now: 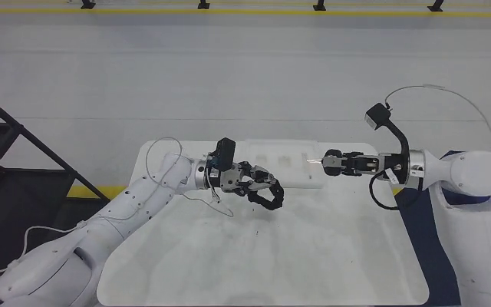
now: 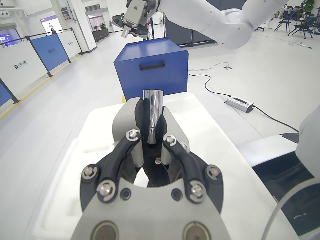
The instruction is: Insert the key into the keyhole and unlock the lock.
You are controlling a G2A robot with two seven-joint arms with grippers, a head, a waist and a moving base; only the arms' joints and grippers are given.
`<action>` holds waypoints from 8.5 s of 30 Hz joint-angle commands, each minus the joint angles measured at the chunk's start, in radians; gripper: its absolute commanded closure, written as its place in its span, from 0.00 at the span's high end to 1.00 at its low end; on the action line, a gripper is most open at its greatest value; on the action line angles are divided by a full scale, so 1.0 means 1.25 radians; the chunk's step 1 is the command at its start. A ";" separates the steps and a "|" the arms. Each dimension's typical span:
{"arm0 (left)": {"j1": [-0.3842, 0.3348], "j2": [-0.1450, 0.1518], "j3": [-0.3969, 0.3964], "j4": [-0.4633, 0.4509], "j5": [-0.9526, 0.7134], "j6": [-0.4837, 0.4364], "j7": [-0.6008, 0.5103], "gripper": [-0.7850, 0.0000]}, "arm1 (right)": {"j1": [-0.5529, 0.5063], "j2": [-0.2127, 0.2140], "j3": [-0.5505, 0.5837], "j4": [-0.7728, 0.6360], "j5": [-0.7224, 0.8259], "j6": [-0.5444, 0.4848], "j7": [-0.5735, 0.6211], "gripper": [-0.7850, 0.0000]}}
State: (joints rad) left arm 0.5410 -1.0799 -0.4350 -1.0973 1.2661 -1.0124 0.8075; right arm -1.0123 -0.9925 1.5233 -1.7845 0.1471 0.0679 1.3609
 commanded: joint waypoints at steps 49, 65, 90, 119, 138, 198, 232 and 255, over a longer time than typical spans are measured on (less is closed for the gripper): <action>0.006 -0.103 -0.019 -0.035 0.094 0.143 -0.053 0.00 | -0.057 0.078 -0.022 -0.343 -0.282 0.254 0.059 0.00; 0.012 -0.110 -0.038 -0.041 0.224 0.160 -0.011 0.00 | -0.034 0.139 -0.072 -0.362 -0.302 0.271 0.042 0.00; 0.031 -0.130 -0.075 -0.029 0.216 0.122 -0.062 0.00 | 0.007 0.171 -0.117 -0.350 -0.282 0.292 0.021 0.00; 0.048 -0.143 -0.109 -0.027 0.231 0.087 -0.069 0.00 | 0.010 0.180 -0.174 -0.401 -0.379 0.306 -0.001 0.00; 0.059 -0.148 -0.128 -0.033 0.243 0.073 -0.068 0.00 | 0.021 0.182 -0.197 -0.391 -0.387 0.311 -0.010 0.00; 0.085 -0.158 -0.174 -0.024 0.250 0.058 -0.025 0.00 | 0.070 0.168 -0.270 -0.314 -0.284 0.303 -0.090 0.12; 0.057 -0.163 -0.144 0.035 -0.046 0.000 -0.259 0.00 | -0.020 0.206 -0.155 -0.369 -0.420 -0.133 -0.077 1.00; -0.017 -0.135 -0.046 0.002 -0.438 0.000 -0.588 0.00 | -0.037 0.207 -0.180 -0.411 -0.500 -0.220 -0.111 1.00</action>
State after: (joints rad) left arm 0.5221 -1.2481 -0.4941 -1.0963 0.7247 -1.0123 0.0763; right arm -1.0606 -0.7334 1.3007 -2.2982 -0.4734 -0.2079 1.2227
